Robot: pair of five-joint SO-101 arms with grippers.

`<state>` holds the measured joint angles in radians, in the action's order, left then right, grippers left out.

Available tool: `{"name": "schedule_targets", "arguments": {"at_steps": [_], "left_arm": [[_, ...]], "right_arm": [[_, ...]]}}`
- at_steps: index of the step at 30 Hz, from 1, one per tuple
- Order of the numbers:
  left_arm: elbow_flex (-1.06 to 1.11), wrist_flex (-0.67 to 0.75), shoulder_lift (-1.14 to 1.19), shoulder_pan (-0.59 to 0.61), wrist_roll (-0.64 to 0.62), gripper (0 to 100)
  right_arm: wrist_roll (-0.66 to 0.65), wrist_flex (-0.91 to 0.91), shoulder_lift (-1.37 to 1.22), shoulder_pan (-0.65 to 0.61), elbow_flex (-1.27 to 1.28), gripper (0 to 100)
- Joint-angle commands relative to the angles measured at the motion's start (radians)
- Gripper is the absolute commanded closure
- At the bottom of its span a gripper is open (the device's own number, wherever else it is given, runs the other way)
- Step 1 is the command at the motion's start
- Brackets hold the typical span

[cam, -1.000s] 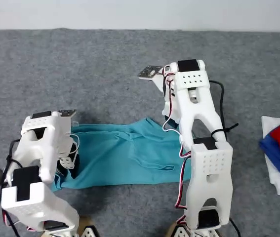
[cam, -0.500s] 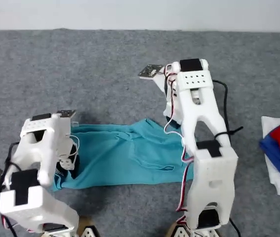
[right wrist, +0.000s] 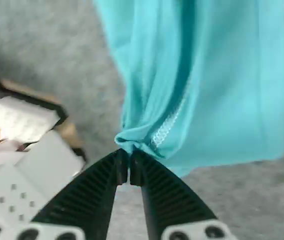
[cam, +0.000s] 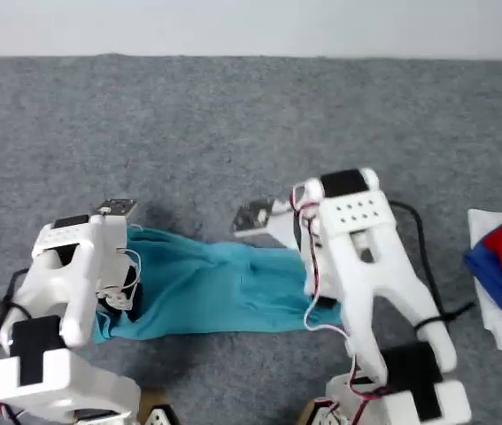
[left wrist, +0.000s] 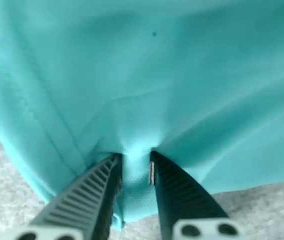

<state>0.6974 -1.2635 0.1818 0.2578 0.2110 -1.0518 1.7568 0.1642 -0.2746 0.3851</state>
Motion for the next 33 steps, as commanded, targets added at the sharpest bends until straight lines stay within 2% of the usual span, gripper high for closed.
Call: {"name": "schedule_targets", "arguments": {"at_steps": [1, 5, 8, 16, 25, 29, 33], "left_arm": [[0.036, 0.049, 0.020, 0.005, 0.017, 91], [0.036, 0.049, 0.020, 0.005, 0.017, 91], [0.036, 0.051, 0.020, 0.005, 0.017, 91], [0.036, 0.051, 0.020, 0.005, 0.017, 91], [0.035, 0.054, 0.020, 0.006, 0.018, 91], [0.035, 0.055, 0.020, 0.006, 0.018, 91], [0.031, 0.057, 0.020, 0.006, 0.018, 91]], "right_arm": [[0.015, 0.036, 0.064, -0.005, 0.018, 97.1], [0.149, 0.038, 0.082, -0.010, -0.041, 80.8], [0.166, 0.039, 0.105, -0.013, -0.104, 74.0], [0.184, -0.002, 0.125, -0.012, -0.198, 74.0], [0.474, -0.286, -0.214, -0.087, -0.252, 74.0], [0.503, -0.286, -0.351, -0.116, -0.316, 74.2], [0.505, -0.283, -0.409, -0.151, -0.319, 80.9]]}}
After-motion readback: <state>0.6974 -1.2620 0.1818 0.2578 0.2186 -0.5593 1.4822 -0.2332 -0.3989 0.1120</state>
